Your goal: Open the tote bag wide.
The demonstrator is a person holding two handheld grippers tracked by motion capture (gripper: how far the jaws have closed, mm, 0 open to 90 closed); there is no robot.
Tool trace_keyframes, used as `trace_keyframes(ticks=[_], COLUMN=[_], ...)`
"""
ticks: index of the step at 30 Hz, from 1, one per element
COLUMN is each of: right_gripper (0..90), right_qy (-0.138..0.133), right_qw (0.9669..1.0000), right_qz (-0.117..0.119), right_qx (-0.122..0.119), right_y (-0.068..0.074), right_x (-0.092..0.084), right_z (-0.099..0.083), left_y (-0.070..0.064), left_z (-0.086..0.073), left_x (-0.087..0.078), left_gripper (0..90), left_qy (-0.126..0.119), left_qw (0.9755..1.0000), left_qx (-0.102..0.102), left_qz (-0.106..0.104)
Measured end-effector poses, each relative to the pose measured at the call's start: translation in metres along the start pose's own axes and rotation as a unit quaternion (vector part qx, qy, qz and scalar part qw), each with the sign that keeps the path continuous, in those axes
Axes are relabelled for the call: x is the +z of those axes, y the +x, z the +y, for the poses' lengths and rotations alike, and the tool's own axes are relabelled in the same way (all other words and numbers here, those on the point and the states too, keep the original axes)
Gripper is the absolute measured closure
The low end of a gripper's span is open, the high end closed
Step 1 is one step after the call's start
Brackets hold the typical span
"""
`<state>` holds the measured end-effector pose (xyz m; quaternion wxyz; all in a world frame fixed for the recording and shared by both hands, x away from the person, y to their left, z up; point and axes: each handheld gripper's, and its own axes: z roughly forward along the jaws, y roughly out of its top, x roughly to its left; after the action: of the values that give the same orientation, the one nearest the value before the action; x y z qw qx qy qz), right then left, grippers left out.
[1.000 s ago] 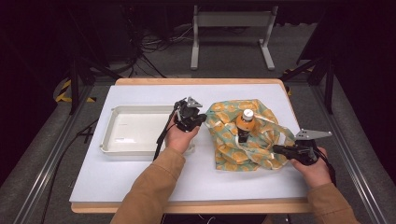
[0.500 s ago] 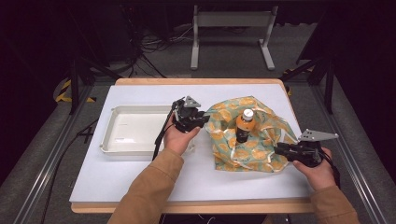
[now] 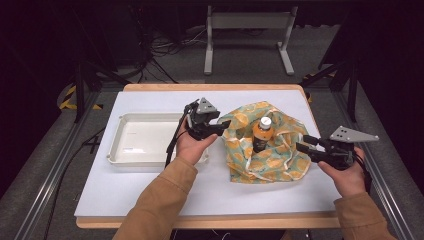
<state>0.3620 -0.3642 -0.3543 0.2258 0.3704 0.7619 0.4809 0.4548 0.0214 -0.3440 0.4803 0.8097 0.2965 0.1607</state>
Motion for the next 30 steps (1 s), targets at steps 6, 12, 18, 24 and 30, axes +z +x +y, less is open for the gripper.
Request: trace_keyframes(ticks=[6, 12, 18, 24, 30], right_gripper=[45.2, 48.1, 74.0, 87.8, 89.5], right_qy=[-0.027, -0.026, 0.031, 0.077, 0.116], right_qw=[0.9993, 0.9982, 0.9978, 0.9955, 0.9912], right_qz=[-0.026, -0.05, -0.057, -0.055, -0.06], right_qx=[-0.005, 0.017, 0.013, 0.009, 0.022], right_y=[-0.015, -0.045, -0.064, -0.066, -0.072], right_x=[0.015, 0.039, 0.064, 0.079, 0.085], right_z=[0.017, 0.017, 0.008, -0.004, -0.014], left_y=[0.002, 0.006, 0.006, 0.005, 0.009], left_z=[0.006, 0.0, -0.006, -0.014, -0.021], left_x=[0.013, 0.028, 0.039, 0.049, 0.052], left_gripper=[54.0, 83.6, 90.0, 90.0, 90.0], left_qy=[0.01, 0.045, 0.077, 0.116, 0.134], left_qw=[0.9999, 0.9989, 0.9966, 0.9919, 0.9893], left_qx=[0.003, 0.001, 0.007, 0.01, -0.004], left_qz=[0.003, 0.011, 0.027, 0.051, 0.057])
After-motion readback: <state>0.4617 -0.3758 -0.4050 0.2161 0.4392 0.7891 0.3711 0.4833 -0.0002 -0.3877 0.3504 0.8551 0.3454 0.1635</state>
